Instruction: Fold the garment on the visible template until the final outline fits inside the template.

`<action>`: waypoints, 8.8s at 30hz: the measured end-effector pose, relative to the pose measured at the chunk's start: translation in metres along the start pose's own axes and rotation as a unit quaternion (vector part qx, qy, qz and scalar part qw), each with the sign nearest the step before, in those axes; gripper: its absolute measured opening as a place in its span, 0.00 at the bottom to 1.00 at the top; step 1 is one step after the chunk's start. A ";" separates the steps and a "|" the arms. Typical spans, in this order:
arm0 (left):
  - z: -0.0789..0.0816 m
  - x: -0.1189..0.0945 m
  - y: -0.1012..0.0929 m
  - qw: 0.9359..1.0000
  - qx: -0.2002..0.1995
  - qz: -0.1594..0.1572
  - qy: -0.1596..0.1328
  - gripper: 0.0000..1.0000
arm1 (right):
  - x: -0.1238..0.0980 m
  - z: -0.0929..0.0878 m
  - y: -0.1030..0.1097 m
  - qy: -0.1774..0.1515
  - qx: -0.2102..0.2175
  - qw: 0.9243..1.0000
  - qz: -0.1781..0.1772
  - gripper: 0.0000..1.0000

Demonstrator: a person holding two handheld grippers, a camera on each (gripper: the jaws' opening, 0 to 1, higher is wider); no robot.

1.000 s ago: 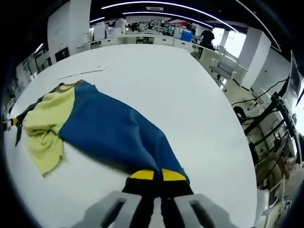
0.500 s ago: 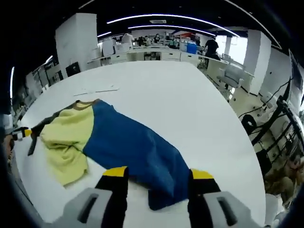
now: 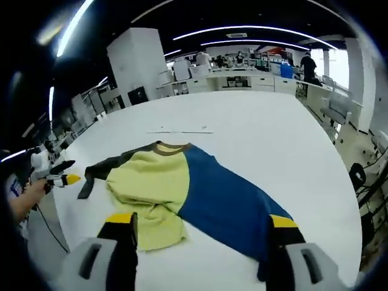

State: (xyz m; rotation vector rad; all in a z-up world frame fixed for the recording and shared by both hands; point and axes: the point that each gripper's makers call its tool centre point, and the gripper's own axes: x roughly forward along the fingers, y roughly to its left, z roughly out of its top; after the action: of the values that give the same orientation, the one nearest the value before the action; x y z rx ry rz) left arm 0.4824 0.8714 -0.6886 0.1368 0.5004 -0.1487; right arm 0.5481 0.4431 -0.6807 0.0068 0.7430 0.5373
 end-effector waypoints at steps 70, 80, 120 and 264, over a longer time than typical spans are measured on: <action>-0.024 -0.029 -0.099 0.992 -0.002 -0.123 0.042 0.78 | 0.141 0.002 0.164 0.076 -0.189 0.971 0.123 0.02; -0.023 -0.016 -0.111 0.990 -0.009 -0.138 0.042 0.66 | 0.139 0.031 0.147 0.061 -0.092 0.985 0.130 0.02; 0.016 0.099 -0.208 0.958 0.079 -0.275 0.026 0.30 | 0.169 0.014 0.092 0.078 -0.070 0.989 0.099 0.13; -0.035 -0.059 -0.220 0.948 -0.008 -0.266 0.176 0.01 | -0.053 -0.162 0.096 0.127 -0.001 0.988 -0.093 0.00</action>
State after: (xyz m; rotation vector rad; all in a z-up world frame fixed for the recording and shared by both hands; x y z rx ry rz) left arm 0.3762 0.6677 -0.7115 0.0079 0.8895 -0.6583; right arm 0.3676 0.4721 -0.7490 -0.1335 0.9814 0.3635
